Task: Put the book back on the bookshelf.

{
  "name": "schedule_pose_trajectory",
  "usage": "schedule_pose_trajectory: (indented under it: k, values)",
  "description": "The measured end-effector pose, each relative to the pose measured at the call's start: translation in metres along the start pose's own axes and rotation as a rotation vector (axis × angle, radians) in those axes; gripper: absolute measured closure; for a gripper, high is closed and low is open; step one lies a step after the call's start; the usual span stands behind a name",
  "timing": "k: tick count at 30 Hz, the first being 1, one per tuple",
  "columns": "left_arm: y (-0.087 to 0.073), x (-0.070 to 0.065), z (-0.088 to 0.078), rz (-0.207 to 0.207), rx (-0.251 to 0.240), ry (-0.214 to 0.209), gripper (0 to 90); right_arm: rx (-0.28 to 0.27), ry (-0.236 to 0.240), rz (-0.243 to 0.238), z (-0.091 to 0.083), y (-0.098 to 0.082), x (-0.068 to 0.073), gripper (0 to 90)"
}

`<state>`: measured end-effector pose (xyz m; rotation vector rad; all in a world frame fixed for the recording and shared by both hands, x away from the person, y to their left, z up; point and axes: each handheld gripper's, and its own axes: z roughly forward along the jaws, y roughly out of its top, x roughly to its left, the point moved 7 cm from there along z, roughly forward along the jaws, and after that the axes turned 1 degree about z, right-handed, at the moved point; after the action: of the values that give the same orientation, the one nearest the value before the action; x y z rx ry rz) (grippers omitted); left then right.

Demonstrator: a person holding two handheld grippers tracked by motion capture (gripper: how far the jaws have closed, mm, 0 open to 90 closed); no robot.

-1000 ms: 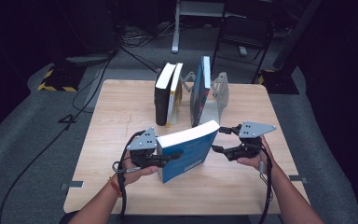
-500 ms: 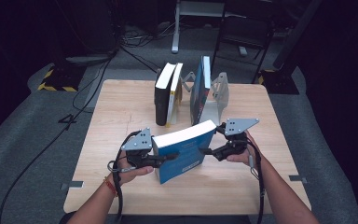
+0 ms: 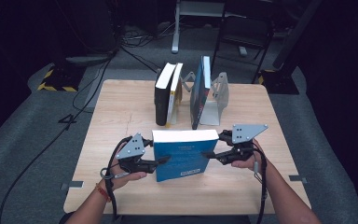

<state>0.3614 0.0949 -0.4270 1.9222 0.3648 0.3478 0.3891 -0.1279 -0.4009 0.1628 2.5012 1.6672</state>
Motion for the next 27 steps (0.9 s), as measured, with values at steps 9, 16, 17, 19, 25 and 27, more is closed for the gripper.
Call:
schedule_pose_trajectory:
  k: [9,16,17,19,25,27]
  values:
    - [0.003,-0.001,0.007,0.018,-0.004,0.009,32.0,0.018,0.001,-0.003,0.007,0.028,0.018,56.5]
    - [0.007,0.002,0.017,0.005,0.003,0.047,25.0,0.051,-0.040,0.000,-0.003,0.028,0.025,59.9]
    - [0.008,0.001,0.019,0.010,0.007,0.050,25.4,0.053,-0.045,0.007,-0.005,0.028,0.025,59.8]
    - [0.008,0.000,0.021,0.016,0.012,0.046,26.6,0.060,-0.050,0.015,-0.008,0.027,0.025,59.9]
    - [0.010,-0.003,0.026,0.010,-0.003,0.018,25.9,0.104,-0.064,0.045,-0.014,0.029,0.030,55.3]
    - [0.009,-0.004,0.026,0.009,-0.006,0.022,26.3,0.122,-0.047,0.054,-0.011,0.029,0.030,52.4]
